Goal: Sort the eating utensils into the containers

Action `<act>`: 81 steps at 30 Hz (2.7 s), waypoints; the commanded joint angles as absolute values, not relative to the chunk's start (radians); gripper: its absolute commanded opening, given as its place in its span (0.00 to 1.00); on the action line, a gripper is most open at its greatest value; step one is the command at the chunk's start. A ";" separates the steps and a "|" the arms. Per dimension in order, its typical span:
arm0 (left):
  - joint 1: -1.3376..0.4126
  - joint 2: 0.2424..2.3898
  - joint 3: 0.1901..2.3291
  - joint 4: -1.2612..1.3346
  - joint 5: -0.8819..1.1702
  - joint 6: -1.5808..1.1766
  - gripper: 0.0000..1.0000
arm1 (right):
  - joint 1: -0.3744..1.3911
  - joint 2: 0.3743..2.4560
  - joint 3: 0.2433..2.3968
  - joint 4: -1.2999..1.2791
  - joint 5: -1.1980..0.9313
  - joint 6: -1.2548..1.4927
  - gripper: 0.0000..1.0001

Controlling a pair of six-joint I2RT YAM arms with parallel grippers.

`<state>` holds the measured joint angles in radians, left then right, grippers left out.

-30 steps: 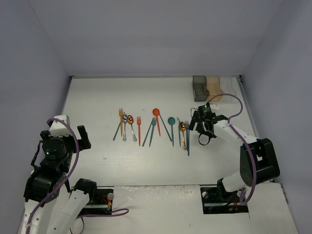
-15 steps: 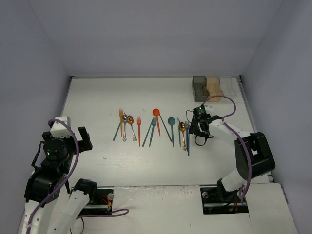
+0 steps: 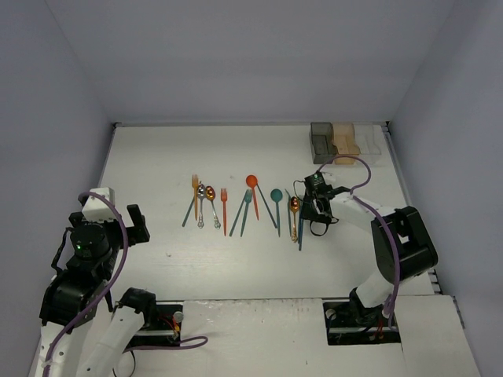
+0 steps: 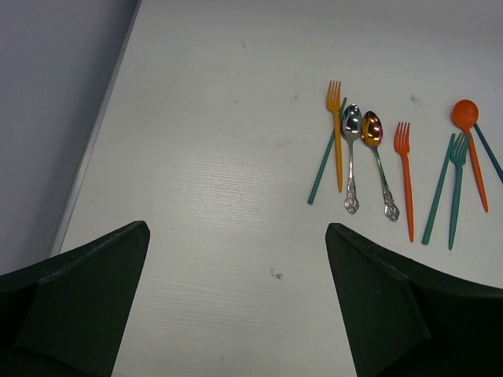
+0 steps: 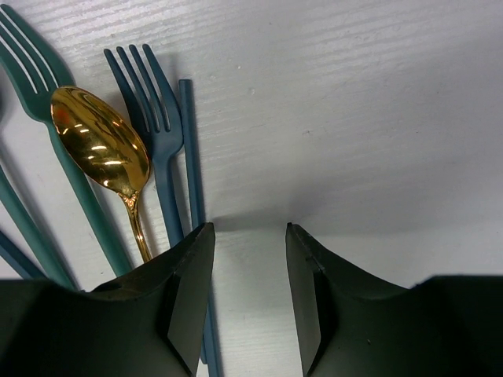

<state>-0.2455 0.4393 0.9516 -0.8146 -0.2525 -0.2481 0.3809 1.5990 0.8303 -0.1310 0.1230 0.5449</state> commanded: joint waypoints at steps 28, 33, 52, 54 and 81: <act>-0.241 0.466 0.958 -0.772 -0.235 -0.273 0.94 | 0.406 1.594 0.860 -0.069 0.104 0.548 0.39; -0.241 0.463 0.957 -0.773 -0.236 -0.273 0.94 | 0.413 1.612 0.842 -0.060 0.112 0.555 0.39; -0.241 0.471 0.951 -0.772 -0.230 -0.279 0.94 | 0.416 1.480 0.795 -0.060 0.140 0.568 0.40; -0.241 0.471 0.953 -0.772 -0.230 -0.279 0.94 | 0.416 1.454 0.797 -0.061 0.152 0.570 0.40; -0.246 0.462 0.971 -0.777 -0.222 -0.272 0.94 | 0.414 1.601 0.831 -0.055 0.161 0.588 0.38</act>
<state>-0.2456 0.4423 0.9512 -0.8150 -0.2253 -0.2665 0.4076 1.5879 0.7975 -0.0621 0.1380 0.5763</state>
